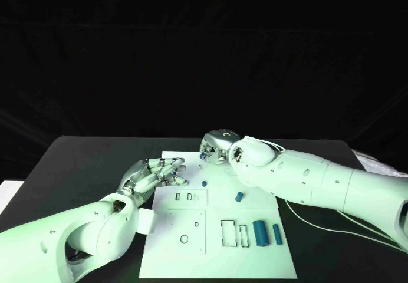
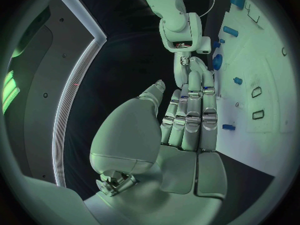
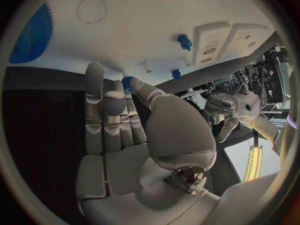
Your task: Assemble the parts on the task board
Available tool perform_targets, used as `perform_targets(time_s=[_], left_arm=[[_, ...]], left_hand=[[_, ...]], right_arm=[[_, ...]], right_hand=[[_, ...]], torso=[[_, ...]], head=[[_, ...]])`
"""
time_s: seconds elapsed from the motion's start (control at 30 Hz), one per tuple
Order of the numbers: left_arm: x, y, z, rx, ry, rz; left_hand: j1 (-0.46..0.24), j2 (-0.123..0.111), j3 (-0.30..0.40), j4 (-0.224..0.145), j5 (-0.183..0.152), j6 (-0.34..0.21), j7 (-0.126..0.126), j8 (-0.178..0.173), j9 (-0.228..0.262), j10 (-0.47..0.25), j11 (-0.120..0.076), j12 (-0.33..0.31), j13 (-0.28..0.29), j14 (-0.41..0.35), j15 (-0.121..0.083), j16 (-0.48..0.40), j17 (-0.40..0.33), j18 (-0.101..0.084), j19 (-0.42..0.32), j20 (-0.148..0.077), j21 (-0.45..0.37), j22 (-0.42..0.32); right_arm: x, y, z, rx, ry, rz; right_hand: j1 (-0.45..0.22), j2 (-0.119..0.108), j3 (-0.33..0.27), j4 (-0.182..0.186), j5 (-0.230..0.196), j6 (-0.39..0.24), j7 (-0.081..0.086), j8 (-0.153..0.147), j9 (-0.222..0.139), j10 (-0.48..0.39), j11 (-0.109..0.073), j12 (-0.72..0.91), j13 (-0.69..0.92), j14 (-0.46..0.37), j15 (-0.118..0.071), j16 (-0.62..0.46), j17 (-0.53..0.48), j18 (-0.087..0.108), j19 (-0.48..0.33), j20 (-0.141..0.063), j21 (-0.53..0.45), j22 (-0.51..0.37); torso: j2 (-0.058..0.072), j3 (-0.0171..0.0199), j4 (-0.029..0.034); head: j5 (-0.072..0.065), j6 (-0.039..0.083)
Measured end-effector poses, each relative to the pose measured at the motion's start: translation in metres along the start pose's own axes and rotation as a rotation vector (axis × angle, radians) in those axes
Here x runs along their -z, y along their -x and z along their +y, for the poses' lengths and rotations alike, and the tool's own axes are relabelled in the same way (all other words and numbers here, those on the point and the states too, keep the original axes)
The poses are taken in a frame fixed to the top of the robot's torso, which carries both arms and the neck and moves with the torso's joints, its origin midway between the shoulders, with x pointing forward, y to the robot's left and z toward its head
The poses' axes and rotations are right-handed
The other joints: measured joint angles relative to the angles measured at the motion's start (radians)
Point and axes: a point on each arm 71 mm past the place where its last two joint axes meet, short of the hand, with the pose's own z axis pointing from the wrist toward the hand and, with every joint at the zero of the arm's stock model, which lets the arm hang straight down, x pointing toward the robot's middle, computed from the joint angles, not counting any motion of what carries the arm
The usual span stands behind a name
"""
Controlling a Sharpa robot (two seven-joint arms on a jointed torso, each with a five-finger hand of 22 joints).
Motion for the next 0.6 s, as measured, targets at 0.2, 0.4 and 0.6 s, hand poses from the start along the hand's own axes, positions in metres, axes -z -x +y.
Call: perform_targets(time_s=[0.2,0.4,0.6], left_arm=[[0.0001,0.0001,0.0001,0.001,0.001,0.001],[0.0002,0.0002,0.0001,0.001,0.002,0.002],[0.0002,0.0003,0.0001,0.002,0.003,0.003]], left_hand=[[0.000,0.000,0.000,0.000,0.000,0.000,0.000,0.000,0.000,0.000,0.000,0.000,0.000,0.000,0.000,0.000,0.000,0.000,0.000,0.000,0.000,0.000],[0.000,0.000,0.000,0.000,0.000,0.000,0.000,0.000,0.000,0.000,0.000,0.000,0.000,0.000,0.000,0.000,0.000,0.000,0.000,0.000,0.000,0.000],[0.000,0.000,0.000,0.000,0.000,0.000,0.000,0.000,0.000,0.000,0.000,0.000,0.000,-0.004,0.004,0.000,0.001,0.000,0.000,0.000,0.000,-0.001]], right_arm=[[-0.0009,-0.0020,-0.0002,0.006,-0.015,0.006],[-0.0012,-0.0022,-0.0003,0.011,-0.026,0.007],[-0.0014,-0.0022,-0.0003,0.014,-0.031,0.007]], right_hand=[[0.000,-0.008,0.003,0.003,0.000,-0.001,0.001,0.004,0.000,0.000,0.000,0.000,0.000,0.000,0.000,0.000,0.002,0.000,0.000,0.000,0.000,0.001],[0.000,-0.008,0.003,0.003,0.000,-0.002,0.001,0.004,0.000,0.000,0.000,0.000,0.000,0.000,0.000,0.004,0.002,0.000,0.000,0.000,0.005,0.002],[-0.016,-0.042,-0.002,0.019,0.002,-0.023,0.012,0.003,-0.001,-0.044,0.011,0.000,-0.002,-0.004,0.005,0.004,-0.001,0.000,-0.011,0.007,0.011,0.006]], torso=[[0.000,-0.0005,0.0006],[0.000,-0.0005,0.0009],[0.000,-0.0006,0.0009]], head=[[0.000,-0.001],[0.000,0.000],[-0.001,-0.001]])
